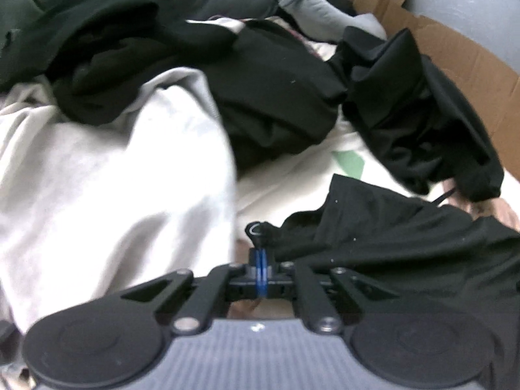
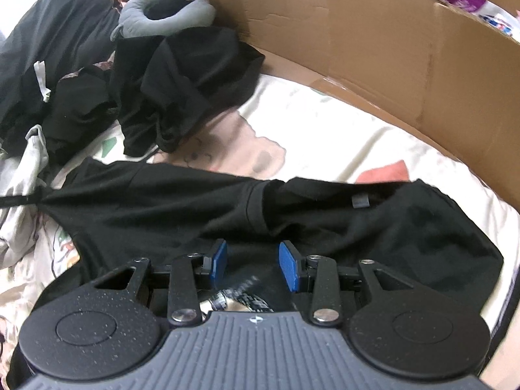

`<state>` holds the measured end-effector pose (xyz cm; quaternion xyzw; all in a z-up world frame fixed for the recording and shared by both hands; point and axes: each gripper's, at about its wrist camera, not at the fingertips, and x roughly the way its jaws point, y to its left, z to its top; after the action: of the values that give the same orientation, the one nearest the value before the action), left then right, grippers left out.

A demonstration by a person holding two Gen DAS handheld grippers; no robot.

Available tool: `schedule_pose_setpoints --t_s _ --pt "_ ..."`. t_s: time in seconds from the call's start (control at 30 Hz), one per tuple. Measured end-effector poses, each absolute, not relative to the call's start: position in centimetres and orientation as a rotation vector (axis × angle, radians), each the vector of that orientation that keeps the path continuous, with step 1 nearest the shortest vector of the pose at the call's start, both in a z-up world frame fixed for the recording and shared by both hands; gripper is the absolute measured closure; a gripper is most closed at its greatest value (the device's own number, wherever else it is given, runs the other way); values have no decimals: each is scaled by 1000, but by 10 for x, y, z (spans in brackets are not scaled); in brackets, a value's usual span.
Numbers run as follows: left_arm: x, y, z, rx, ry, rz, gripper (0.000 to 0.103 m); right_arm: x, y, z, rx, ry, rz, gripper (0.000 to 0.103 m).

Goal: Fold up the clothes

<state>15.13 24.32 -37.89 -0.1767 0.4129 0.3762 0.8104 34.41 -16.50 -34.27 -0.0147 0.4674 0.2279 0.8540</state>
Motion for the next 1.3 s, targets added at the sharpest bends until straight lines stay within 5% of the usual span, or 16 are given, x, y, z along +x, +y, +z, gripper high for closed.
schedule_pose_setpoints --t_s 0.4,0.5,0.87,1.2,1.3 --pt "137 226 -364 -324 913 703 94 365 -126 -342 -42 985 558 60" --pt "149 236 -358 -305 881 676 71 369 -117 -344 -51 988 573 59" --pt "216 281 -394 -384 852 525 59 382 -80 -358 -111 1014 639 59" --pt "238 294 -424 -458 875 463 61 409 -39 -363 -129 1007 692 57" --pt "238 294 -429 -464 869 470 87 423 -25 -365 -89 1010 696 55"
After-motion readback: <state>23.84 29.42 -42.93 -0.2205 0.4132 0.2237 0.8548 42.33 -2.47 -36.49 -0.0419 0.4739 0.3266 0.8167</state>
